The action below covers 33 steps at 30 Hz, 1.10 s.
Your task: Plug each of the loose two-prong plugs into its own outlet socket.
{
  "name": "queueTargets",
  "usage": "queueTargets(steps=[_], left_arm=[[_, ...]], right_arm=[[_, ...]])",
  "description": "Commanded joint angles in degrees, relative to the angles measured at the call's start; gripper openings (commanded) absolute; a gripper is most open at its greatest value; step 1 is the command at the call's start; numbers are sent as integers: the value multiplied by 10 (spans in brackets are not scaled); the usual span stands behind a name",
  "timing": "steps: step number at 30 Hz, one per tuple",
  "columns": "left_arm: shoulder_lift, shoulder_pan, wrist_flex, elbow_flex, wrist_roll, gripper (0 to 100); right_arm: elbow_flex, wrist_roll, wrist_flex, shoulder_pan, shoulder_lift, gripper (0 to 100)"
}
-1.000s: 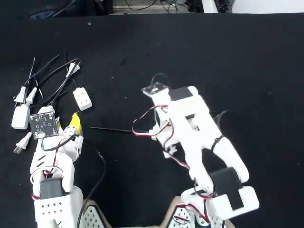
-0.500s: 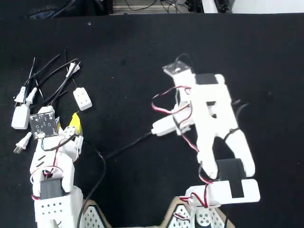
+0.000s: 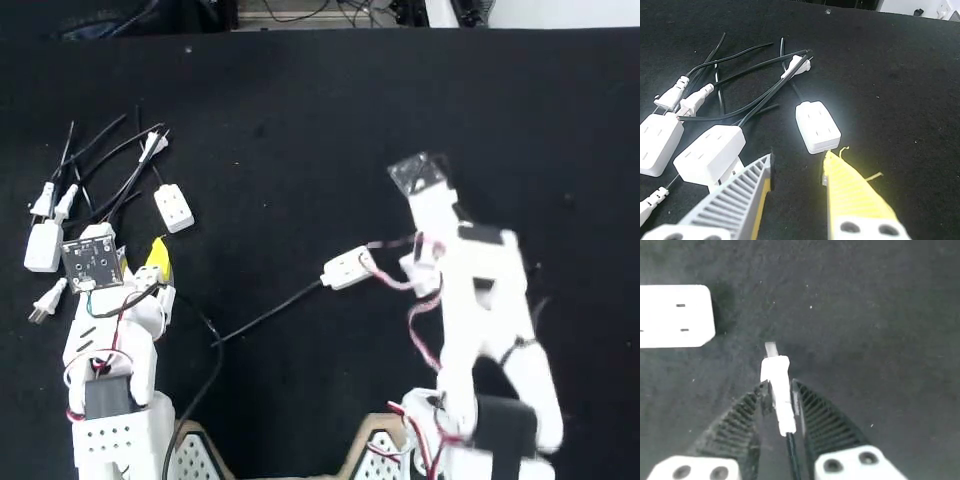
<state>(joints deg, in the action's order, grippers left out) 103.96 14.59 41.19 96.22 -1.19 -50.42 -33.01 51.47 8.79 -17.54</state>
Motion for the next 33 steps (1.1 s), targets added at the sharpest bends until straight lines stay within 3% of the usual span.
queueTargets(steps=[1,6,14,20,28,33], left_arm=[[5,4,-11,-4,0,173],[5,4,-11,-4,0,173],[5,4,-11,-5,0,173],[5,4,-11,-6,0,173],[5,3,-11,-5,0,173],[5,3,-11,-5,0,173]], right_arm=[[-88,-4,-96,-5,-33,18],[-111,-68,-62,-4,-33,145],[-105,-80,-57,-1,-37,8],[-79,-40,-48,-3,-37,10],[39,-2,84,-6,-53,12],[1,-2,44,-18,-33,96]])
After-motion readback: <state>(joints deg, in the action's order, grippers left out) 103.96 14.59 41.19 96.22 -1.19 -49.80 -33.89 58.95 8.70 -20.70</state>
